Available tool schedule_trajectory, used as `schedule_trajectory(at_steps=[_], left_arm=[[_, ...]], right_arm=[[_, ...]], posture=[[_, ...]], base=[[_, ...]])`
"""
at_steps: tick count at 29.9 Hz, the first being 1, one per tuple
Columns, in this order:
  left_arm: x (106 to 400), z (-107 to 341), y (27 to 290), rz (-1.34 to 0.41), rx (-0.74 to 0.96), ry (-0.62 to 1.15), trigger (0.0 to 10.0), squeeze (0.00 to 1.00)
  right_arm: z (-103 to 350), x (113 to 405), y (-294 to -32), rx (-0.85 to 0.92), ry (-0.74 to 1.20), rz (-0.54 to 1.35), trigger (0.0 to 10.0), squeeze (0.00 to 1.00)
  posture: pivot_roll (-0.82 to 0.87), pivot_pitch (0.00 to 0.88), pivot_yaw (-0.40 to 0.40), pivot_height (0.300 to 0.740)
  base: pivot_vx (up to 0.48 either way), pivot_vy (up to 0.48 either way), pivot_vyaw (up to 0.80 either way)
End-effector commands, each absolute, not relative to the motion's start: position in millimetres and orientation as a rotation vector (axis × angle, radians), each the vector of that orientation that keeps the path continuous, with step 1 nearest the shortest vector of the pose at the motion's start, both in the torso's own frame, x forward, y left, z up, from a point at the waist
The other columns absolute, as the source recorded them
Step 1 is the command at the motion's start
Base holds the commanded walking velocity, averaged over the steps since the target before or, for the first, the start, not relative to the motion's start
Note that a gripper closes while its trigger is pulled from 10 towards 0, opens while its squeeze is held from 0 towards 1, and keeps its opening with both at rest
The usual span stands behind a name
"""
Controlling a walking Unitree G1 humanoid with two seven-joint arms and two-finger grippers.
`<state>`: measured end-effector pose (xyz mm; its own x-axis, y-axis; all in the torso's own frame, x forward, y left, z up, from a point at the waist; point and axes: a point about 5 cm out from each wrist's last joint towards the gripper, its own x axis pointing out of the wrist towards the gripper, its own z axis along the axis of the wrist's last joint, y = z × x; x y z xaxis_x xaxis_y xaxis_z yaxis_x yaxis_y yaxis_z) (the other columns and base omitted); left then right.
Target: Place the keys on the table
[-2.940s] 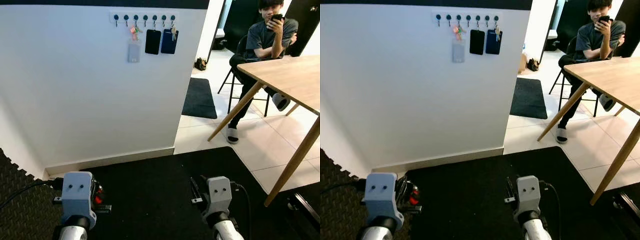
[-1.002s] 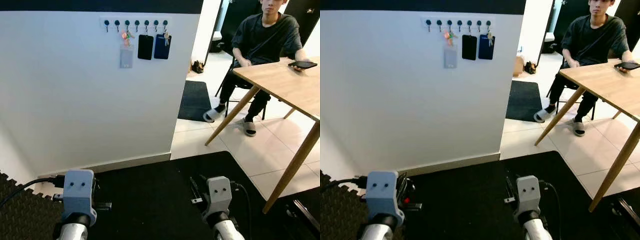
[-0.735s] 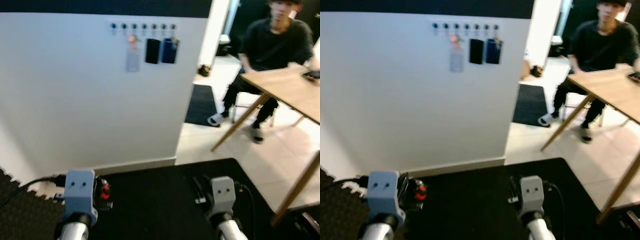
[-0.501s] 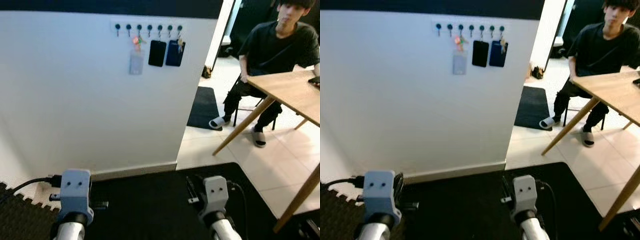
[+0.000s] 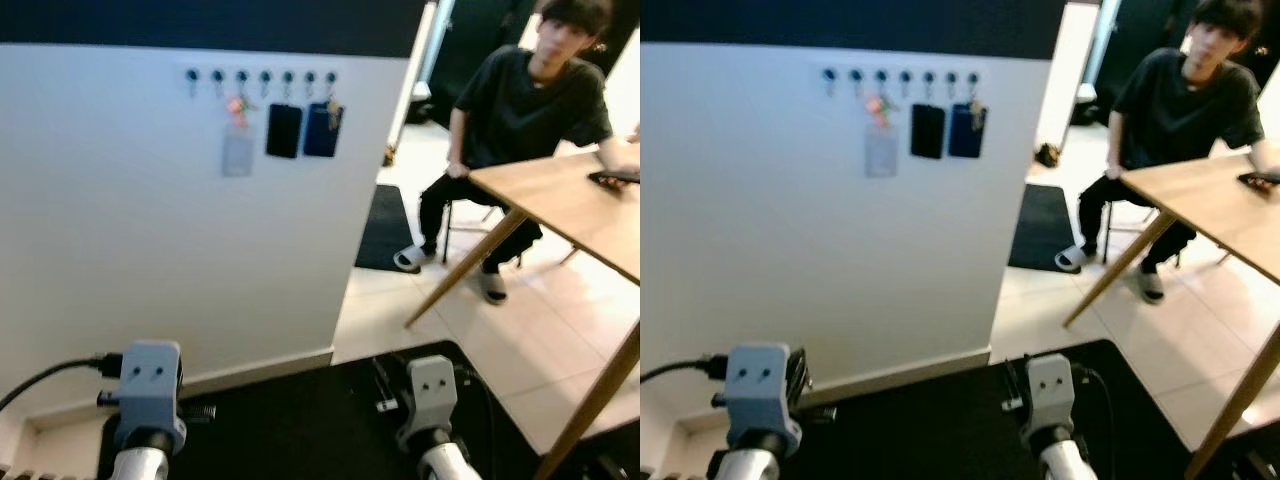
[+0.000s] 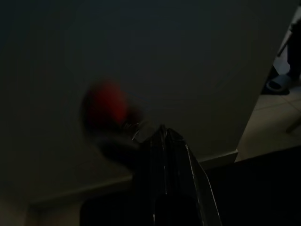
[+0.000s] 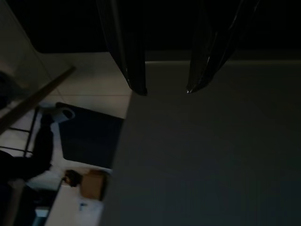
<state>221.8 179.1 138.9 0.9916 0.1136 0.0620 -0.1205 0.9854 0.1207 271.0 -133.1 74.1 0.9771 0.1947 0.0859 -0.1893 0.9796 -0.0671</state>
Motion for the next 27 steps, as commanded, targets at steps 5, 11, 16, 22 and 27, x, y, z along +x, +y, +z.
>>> schedule_trajectory(at_steps=[5,11,16,22,27], left_arm=[[221.4,140.2,174.6,0.099,0.125,-0.062,10.0,0.00],[222.0,140.7,174.1,0.098,0.124,-0.064,10.0,0.00],[222.9,140.7,173.8,0.097,0.124,-0.064,10.0,0.00],[224.0,140.6,173.2,0.095,0.123,-0.066,10.0,0.00],[225.4,140.5,172.3,0.093,0.121,-0.068,10.0,0.00]], right_arm=[[70.6,268.7,-141.8,-0.055,-0.073,0.163,10.0,0.00],[70.1,269.2,-141.4,-0.055,-0.071,0.163,10.0,0.00],[70.1,269.8,-141.7,-0.057,-0.071,0.161,10.0,0.00],[70.3,270.4,-142.6,-0.058,-0.072,0.159,10.0,0.00],[70.8,271.2,-143.3,-0.061,-0.074,0.157,10.0,0.00]], posture=[[0.24,0.132,-0.058,0.740],[0.24,0.130,-0.058,0.740],[0.24,0.129,-0.058,0.740],[0.23,0.127,-0.059,0.740],[0.23,0.125,-0.060,0.740]], base=[[0.393,0.000,-0.78],[0.390,0.000,-0.78],[0.388,0.000,-0.78],[0.389,0.000,-0.78],[0.388,0.000,-0.78]])
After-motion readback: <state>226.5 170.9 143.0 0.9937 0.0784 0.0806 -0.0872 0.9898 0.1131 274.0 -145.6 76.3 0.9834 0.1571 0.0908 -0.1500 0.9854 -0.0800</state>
